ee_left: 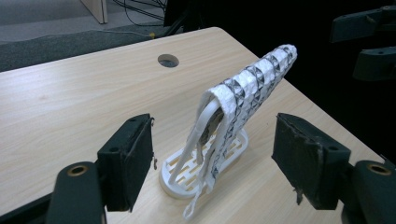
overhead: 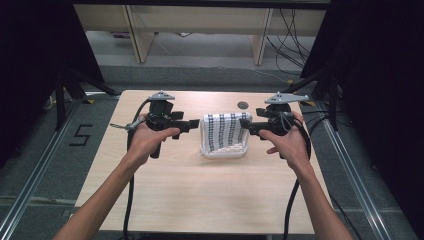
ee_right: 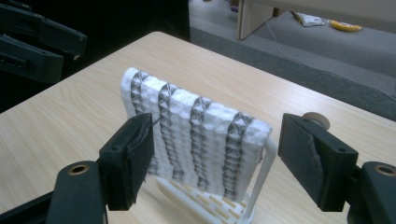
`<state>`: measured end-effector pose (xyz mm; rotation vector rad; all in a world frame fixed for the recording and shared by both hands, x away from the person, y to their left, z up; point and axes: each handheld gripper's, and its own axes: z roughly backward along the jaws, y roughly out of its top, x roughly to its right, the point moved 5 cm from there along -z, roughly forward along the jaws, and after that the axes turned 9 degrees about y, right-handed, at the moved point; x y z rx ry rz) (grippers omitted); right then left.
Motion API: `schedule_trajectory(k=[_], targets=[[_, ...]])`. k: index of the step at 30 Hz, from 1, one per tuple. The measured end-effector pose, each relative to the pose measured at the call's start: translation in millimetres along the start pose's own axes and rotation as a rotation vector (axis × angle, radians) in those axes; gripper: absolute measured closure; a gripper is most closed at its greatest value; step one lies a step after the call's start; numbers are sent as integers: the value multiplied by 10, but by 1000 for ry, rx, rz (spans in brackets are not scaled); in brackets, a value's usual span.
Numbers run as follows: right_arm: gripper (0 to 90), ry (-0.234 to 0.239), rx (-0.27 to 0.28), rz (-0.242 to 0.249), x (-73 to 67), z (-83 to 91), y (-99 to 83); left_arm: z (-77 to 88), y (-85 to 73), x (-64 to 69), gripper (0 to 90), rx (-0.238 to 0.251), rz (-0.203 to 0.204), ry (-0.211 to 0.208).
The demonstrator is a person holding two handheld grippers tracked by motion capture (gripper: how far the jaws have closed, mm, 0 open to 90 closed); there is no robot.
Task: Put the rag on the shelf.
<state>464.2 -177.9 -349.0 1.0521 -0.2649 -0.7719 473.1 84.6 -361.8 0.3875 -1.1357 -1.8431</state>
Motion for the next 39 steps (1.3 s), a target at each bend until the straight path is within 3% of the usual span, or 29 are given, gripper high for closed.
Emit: schedule_trajectory(k=[6,11,12,13,18,19,27,30,31,32,39], targets=[[270,6,-21,11,0,47,-86,37,-65,-19,278,14,27,-23],[270,14,-16,22,-14,51,-146,78,-130,-21,278,14,19,-24],[270,11,-20,2,-32,57,-159,84,-147,-22,278,14,14,-19],[270,13,-15,23,-30,51,-170,84,-168,-23,278,9,10,-20],[268,32,-21,25,-69,40,-240,91,-268,-36,278,0,4,-13],[268,34,-25,5,-83,47,-254,99,-293,-38,278,-1,3,-16],[267,32,-36,29,-97,72,-345,177,-414,-36,277,9,7,-29],[267,35,-44,11,-127,85,-379,220,-470,-25,277,13,3,-33],[266,32,-40,38,-114,83,-389,233,-487,-23,277,10,1,-33],[266,38,-44,17,-138,85,-406,246,-503,-25,277,12,-2,-30],[263,44,-57,25,-151,95,-498,319,-640,-25,277,6,-25,-27]])
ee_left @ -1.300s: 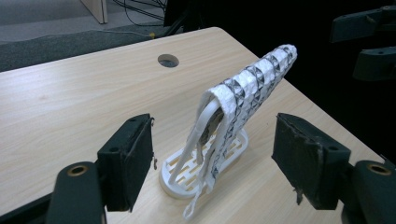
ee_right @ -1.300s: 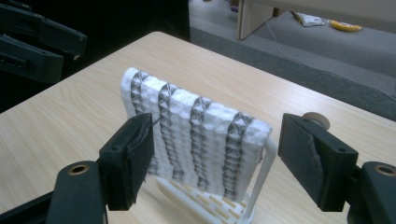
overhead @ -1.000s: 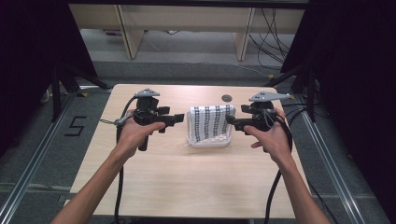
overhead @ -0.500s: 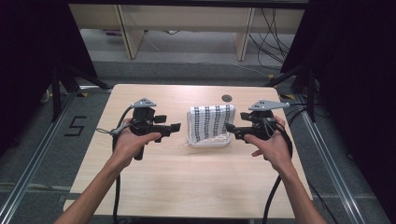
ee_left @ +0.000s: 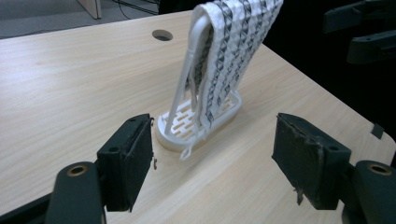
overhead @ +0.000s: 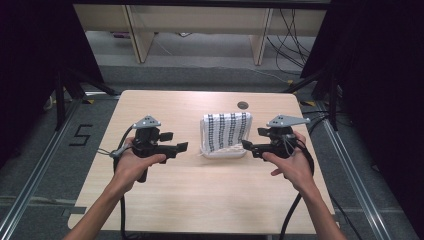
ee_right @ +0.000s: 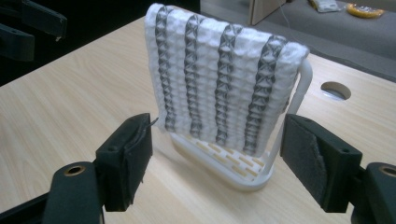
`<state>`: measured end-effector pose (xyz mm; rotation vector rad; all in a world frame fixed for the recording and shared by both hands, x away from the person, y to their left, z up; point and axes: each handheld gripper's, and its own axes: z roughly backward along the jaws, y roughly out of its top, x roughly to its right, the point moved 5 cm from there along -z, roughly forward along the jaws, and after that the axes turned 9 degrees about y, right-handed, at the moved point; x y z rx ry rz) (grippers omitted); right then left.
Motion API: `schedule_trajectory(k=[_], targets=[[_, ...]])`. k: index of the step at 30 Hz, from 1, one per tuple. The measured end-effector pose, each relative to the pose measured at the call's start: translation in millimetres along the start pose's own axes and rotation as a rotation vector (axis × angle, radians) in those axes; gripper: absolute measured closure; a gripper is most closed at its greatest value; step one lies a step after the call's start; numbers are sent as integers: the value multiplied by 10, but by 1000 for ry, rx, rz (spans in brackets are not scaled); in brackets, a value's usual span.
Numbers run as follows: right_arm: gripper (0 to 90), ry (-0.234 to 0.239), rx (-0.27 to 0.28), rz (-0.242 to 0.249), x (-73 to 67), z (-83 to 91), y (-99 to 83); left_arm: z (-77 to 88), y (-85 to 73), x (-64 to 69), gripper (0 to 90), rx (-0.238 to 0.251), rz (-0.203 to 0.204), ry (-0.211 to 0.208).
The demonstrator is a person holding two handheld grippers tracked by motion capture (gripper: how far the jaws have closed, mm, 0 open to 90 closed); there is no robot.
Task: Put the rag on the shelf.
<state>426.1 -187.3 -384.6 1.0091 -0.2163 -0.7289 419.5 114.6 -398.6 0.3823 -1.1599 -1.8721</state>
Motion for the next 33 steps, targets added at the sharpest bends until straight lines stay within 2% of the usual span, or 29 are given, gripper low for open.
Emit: schedule_trajectory(k=[3,4,6,7,8,10,11,13,14,15,17,18,19,23,25,26,27,29,31,32,33], targets=[[263,-7,7,-8,17,-16,-52,9,-67,8,277,-2,2,-10],[263,-4,-6,-16,14,-9,-74,15,-96,8,277,-5,1,-5],[263,0,-2,-6,16,-20,-108,19,-132,11,277,-9,-3,-17],[263,4,-12,-25,-2,-15,-120,19,-149,15,277,-4,1,-23],[262,9,-7,0,8,-20,-128,21,-162,15,277,-5,0,-23],[260,18,-18,-32,-51,-21,-166,24,-198,13,277,-3,-3,-16],[260,22,-4,-20,-51,-35,-166,24,-209,13,276,-4,-3,-17],[259,14,-13,-7,-53,-25,-180,26,-249,12,277,-2,-9,-16],[259,22,-16,-21,-76,-25,-196,27,-261,17,276,-2,-5,-11],[259,24,-11,-6,-75,-30,-200,27,-279,20,276,-3,-10,-11],[258,31,-13,-29,-110,-33,-231,29,-317,24,276,-4,-22,-1],[255,25,-16,10,-89,-28,-237,28,-338,29,275,-8,-24,-4],[254,24,-13,-12,-116,-36,-257,24,-359,38,273,-9,-23,-11],[239,32,-29,7,-141,-56,-316,20,-435,49,256,-25,-57,8],[234,46,-47,-11,-177,-67,-349,16,-463,63,246,-28,-69,1],[231,43,-46,-16,-189,-69,-361,15,-477,73,245,-25,-77,11],[225,40,-36,6,-184,-80,-367,15,-493,81,240,-28,-86,14],[215,52,-41,-4,-213,-85,-388,10,-522,103,227,-33,-101,7],[199,35,-45,6,-218,-84,-410,10,-547,127,225,-28,-110,11],[196,32,-51,27,-208,-77,-417,12,-561,133,220,-32,-121,11],[195,27,-53,6,-231,-73,-434,15,-574,144,220,-33,-123,13]])
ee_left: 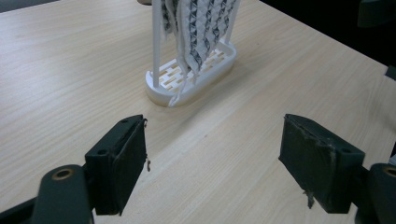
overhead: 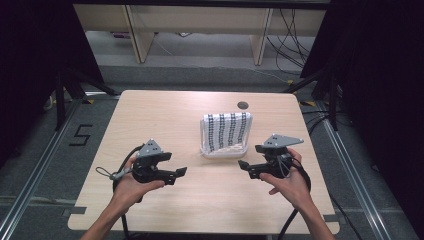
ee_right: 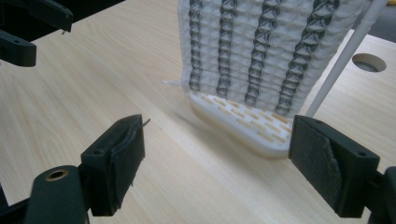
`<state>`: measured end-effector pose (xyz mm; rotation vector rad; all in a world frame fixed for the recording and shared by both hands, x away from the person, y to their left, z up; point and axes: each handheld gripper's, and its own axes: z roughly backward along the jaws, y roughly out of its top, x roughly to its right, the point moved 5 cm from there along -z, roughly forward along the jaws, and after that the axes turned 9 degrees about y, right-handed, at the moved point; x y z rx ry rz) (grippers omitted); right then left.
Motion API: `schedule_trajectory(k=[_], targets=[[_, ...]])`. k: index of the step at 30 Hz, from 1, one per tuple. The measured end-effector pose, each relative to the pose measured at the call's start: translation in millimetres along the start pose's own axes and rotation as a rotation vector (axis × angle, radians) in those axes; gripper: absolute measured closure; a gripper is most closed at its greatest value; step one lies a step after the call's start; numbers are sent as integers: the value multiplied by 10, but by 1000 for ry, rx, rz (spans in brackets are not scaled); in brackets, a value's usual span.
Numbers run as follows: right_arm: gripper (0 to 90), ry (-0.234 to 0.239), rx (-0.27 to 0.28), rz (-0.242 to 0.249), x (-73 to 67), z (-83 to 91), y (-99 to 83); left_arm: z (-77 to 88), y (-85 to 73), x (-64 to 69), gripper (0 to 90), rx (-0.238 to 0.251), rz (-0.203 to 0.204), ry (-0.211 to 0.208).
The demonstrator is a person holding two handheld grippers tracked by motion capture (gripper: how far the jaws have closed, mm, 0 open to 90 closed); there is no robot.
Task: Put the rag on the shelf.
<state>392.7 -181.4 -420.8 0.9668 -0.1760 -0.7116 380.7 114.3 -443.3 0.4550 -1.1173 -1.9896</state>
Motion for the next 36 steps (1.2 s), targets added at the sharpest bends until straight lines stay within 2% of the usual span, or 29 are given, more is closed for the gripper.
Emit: schedule_trajectory(k=[1,3,4,5,6,7,9,10,11,12,13,14,15,16,17,18,20,21,22,24,25,26,27,29,31,32,33,36], targets=[[195,7,-2,27,11,-5,-8,1,-12,10,219,3,-1,3],[193,11,-10,-1,-25,5,-41,4,-39,19,214,-2,-15,0],[191,0,2,21,-11,-2,-44,4,-54,26,213,-1,-17,5],[189,6,-5,16,-16,0,-59,5,-71,32,212,-4,-17,1],[189,8,-10,-9,-44,3,-77,4,-87,39,212,-4,-21,-4],[190,7,-10,12,-36,1,-90,8,-105,45,212,-10,-20,-2],[189,10,-10,5,-44,-9,-121,9,-141,51,211,-11,-29,4],[190,12,-18,5,-52,-10,-137,22,-163,44,211,-26,-47,3],[190,13,-12,-13,-69,-22,-156,12,-171,58,211,-13,-32,-5],[190,16,-16,11,-55,-26,-168,18,-186,62,211,-12,-33,7],[190,16,-18,8,-55,-30,-182,24,-200,64,211,-15,-34,9],[190,21,-19,-17,-81,-33,-202,38,-225,49,211,-31,-63,2],[191,22,-20,1,-76,-37,-218,33,-232,65,210,-21,-46,11],[192,17,-16,-22,-92,-40,-231,37,-250,68,210,-21,-48,14],[192,11,-20,19,-62,-41,-239,40,-268,71,211,-24,-49,10],[193,15,-21,-8,-88,-47,-260,39,-293,72,210,-24,-50,8],[194,19,-26,-3,-91,-53,-290,48,-333,69,210,-38,-61,6],[194,14,-26,6,-84,-62,-305,39,-350,79,210,-30,-54,7],[195,24,-30,-17,-119,-71,-327,40,-373,82,210,-36,-55,13],[196,28,-37,0,-127,-85,-360,33,-416,91,210,-35,-52,9],[196,29,-41,-13,-148,-89,-382,37,-432,83,211,-36,-64,14],[196,32,-37,-5,-152,-93,-391,48,-458,80,211,-49,-71,14],[196,31,-35,6,-154,-102,-408,41,-465,94,210,-35,-53,15],[197,28,-43,-2,-179,-101,-438,60,-500,84,210,-50,-74,4],[197,29,-40,10,-192,-112,-468,59,-521,108,210,-37,-51,6],[197,35,-41,16,-193,-112,-476,76,-539,99,211,-50,-79,5],[197,32,-37,19,-198,-114,-491,78,-546,104,210,-50,-79,6],[197,36,-46,-3,-229,-114,-527,88,-575,142,210,-38,-69,10]])
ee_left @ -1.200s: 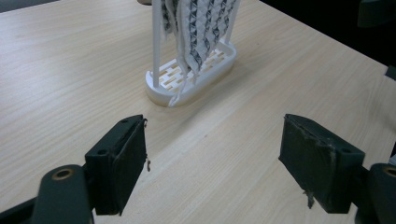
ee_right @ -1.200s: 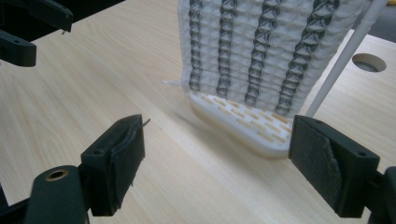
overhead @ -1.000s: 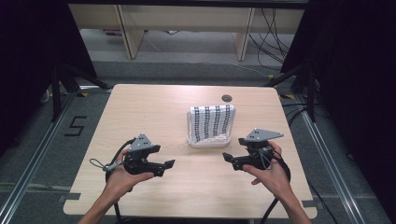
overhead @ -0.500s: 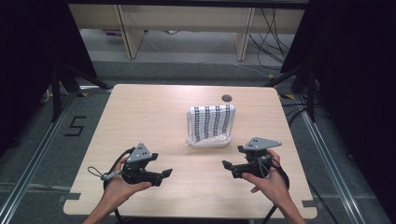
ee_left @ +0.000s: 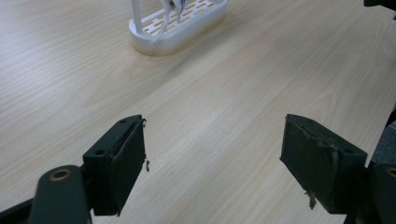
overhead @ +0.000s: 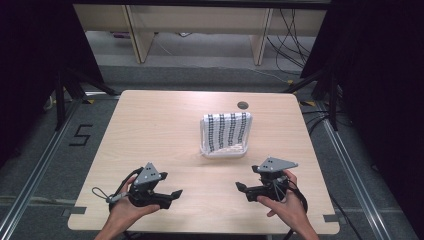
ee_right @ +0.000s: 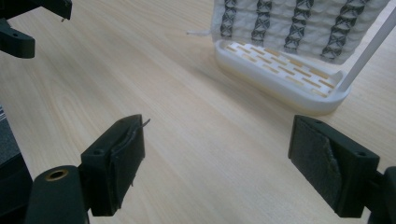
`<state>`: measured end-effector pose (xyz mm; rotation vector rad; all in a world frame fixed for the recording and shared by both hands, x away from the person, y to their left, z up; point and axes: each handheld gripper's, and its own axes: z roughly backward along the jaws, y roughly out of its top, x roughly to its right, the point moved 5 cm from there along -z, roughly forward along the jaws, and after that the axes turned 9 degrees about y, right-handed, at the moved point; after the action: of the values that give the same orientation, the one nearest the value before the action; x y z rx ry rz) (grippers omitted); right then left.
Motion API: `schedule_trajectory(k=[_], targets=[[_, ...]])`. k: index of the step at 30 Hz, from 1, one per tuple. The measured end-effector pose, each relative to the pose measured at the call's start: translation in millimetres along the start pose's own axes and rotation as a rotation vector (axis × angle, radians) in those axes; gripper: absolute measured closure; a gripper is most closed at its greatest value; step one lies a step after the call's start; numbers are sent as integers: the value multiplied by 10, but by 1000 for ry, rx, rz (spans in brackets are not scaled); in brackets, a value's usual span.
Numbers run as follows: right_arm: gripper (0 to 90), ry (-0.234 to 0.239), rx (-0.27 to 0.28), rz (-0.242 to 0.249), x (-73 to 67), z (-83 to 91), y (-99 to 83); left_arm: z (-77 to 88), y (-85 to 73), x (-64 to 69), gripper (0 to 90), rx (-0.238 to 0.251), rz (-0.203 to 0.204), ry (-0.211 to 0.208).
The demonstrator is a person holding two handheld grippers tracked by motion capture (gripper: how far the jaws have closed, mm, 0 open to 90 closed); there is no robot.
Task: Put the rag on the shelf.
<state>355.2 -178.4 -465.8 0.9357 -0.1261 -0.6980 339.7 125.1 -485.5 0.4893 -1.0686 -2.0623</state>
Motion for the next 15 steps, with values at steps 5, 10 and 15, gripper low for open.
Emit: schedule_trajectory(k=[5,10,15], targets=[[197,14,5,-1,-36,-8,-77,23,-90,35,209,-17,-21,-6],[197,19,5,-9,-75,-29,-230,39,-172,33,208,-19,-24,-3],[193,15,0,-47,-95,-22,-334,38,-329,48,208,-41,-42,0]])
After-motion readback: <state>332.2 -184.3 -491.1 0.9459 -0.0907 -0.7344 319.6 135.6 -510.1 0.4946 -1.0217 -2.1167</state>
